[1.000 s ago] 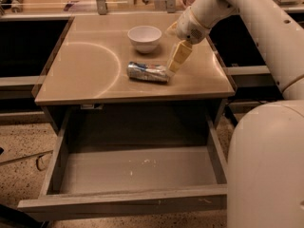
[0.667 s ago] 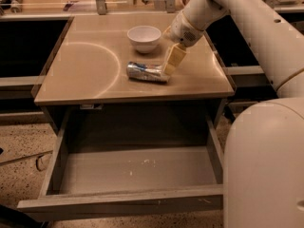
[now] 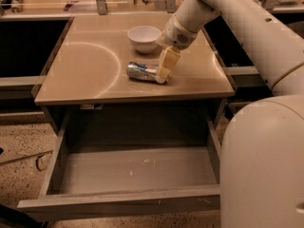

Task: Place redbull can into top drawer

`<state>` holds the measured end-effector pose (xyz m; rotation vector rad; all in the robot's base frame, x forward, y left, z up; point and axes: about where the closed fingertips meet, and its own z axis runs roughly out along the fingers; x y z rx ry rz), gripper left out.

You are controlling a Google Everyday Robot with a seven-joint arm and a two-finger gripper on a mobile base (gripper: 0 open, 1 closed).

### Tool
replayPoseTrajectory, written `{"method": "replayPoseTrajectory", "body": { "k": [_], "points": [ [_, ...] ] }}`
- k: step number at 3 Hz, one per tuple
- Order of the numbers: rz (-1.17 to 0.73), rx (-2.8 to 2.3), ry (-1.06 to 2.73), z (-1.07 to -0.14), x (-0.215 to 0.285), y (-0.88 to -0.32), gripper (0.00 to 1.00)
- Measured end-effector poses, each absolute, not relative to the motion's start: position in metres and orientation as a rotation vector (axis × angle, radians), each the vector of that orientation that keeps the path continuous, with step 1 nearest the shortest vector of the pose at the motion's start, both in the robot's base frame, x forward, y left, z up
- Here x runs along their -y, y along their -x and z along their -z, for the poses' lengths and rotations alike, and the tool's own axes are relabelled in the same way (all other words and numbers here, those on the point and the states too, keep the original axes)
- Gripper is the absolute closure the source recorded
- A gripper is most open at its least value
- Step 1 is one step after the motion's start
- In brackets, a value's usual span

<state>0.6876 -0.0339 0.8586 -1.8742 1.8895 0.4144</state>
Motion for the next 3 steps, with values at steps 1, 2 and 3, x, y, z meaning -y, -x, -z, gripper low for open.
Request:
{"method": "replayPoseTrajectory", "body": {
  "k": [1, 2, 3],
  "points": [
    [-0.415, -1.890, 1.874, -0.859, 0.034, -0.688, 0.00],
    [-0.457, -1.902, 1.871, -0.846, 0.028, -0.689, 0.00],
    [-0.494, -1.905, 1.863, -0.834, 0.024, -0.691, 0.00]
  ]
}}
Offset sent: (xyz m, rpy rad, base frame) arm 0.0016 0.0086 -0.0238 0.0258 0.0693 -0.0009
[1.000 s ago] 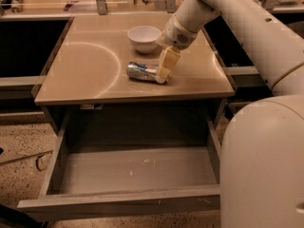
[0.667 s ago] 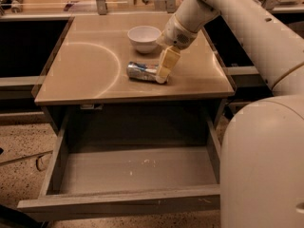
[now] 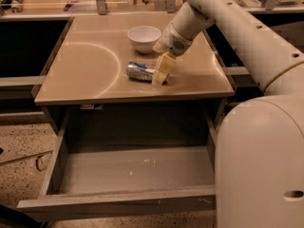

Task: Place redbull can into top drawer

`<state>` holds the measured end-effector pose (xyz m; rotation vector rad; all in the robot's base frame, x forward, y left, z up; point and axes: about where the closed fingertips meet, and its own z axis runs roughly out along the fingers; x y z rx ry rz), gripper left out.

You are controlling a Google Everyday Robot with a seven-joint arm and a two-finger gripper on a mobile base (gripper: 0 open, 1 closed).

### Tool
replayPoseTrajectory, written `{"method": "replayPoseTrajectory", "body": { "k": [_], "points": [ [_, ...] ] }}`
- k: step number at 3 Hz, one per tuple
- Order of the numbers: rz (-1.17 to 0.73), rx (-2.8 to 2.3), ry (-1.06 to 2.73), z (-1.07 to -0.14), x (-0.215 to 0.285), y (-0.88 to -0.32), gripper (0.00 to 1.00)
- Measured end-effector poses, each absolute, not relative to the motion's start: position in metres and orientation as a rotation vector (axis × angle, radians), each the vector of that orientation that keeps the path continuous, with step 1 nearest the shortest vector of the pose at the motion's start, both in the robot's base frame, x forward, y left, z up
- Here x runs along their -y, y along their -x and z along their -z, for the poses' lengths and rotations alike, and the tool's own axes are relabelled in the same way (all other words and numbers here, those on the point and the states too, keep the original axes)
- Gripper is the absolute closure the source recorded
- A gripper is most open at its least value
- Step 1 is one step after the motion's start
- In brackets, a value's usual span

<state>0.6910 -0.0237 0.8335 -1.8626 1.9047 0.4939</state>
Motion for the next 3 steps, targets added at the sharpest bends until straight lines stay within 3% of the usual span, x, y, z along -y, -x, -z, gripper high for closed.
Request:
{"method": "replayPoseTrajectory", "body": {
  "k": [1, 3],
  "points": [
    [-0.514, -1.905, 1.849, -0.8264, 0.0216, -0.6920, 0.18],
    [-0.514, -1.905, 1.849, -0.8263, 0.0216, -0.6921, 0.66]
  ]
}}
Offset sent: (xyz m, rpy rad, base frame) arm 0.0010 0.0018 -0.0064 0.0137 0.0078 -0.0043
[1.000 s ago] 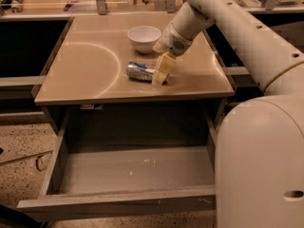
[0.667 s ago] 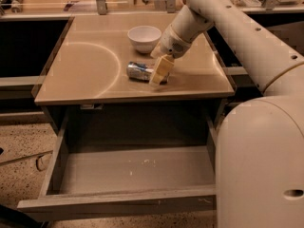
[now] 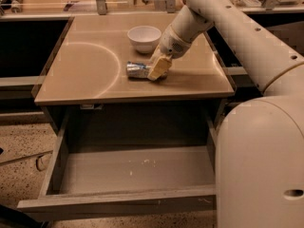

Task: Place redbull can into top drawer

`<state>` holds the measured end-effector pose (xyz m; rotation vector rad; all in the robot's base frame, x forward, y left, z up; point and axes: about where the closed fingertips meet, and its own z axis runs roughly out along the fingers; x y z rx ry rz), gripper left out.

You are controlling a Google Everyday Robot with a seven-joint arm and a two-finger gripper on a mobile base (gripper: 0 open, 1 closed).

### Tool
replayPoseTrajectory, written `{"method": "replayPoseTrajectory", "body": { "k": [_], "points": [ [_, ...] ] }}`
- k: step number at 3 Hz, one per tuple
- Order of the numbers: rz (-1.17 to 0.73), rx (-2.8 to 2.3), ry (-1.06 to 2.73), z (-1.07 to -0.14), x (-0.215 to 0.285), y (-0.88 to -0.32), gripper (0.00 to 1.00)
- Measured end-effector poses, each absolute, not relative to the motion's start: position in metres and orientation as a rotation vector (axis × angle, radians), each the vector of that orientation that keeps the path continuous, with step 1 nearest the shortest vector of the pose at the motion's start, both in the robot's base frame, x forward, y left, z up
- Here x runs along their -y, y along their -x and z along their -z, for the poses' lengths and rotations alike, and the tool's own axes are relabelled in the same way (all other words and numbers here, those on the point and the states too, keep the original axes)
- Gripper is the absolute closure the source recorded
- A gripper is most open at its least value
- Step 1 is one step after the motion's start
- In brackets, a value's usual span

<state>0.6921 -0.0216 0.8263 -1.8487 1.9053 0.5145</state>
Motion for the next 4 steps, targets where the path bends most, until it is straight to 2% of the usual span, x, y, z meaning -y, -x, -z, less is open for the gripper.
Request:
{"method": "replayPoseTrajectory", "body": {
  "k": [1, 2, 3, 4],
  "points": [
    [-0.476, -1.887, 1.846, -0.836, 0.025, -0.685, 0.88],
    [-0.395, -1.841, 1.804, -0.865, 0.036, -0.657, 1.00],
    [-0.424, -1.872, 1.838, -0.850, 0.041, -0.607, 1.00],
    [-0.425, -1.872, 1.838, -0.850, 0.041, -0.607, 1.00]
  ]
}}
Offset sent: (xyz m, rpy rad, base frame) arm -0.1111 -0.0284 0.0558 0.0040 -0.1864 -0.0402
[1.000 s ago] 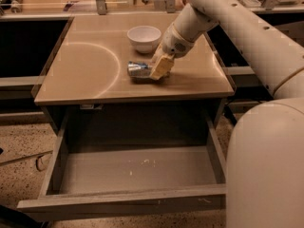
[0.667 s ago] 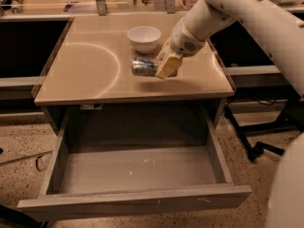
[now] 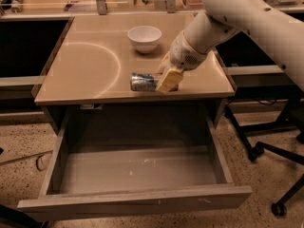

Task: Place redbull can into top drawer

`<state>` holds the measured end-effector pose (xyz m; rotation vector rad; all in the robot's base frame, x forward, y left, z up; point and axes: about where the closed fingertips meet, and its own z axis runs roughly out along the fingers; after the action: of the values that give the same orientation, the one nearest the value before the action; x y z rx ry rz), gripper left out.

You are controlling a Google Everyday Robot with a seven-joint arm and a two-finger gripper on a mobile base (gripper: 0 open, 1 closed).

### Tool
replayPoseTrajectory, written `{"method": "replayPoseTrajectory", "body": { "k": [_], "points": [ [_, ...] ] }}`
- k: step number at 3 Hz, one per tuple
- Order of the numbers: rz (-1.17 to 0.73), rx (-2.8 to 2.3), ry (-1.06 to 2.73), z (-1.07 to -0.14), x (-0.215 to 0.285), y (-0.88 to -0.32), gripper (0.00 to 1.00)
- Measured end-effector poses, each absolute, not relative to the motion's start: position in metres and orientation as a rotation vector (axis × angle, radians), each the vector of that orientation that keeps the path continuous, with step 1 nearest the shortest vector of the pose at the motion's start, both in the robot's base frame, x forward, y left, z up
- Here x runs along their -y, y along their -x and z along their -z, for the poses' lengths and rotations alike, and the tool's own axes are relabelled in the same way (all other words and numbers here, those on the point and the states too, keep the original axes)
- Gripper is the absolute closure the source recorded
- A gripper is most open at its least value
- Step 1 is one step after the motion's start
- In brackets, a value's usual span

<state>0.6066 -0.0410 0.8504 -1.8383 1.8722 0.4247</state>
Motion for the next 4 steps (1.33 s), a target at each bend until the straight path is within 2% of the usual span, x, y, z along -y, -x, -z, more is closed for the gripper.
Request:
{"method": "replayPoseTrajectory", "body": {
  "k": [1, 2, 4],
  "points": [
    [-0.437, -1.888, 1.848, -0.845, 0.038, -0.593, 1.00],
    [-0.449, -1.933, 1.794, -0.846, 0.038, -0.555, 1.00],
    [-0.578, -2.024, 1.737, -0.783, 0.019, -0.488, 1.00]
  ]
}}
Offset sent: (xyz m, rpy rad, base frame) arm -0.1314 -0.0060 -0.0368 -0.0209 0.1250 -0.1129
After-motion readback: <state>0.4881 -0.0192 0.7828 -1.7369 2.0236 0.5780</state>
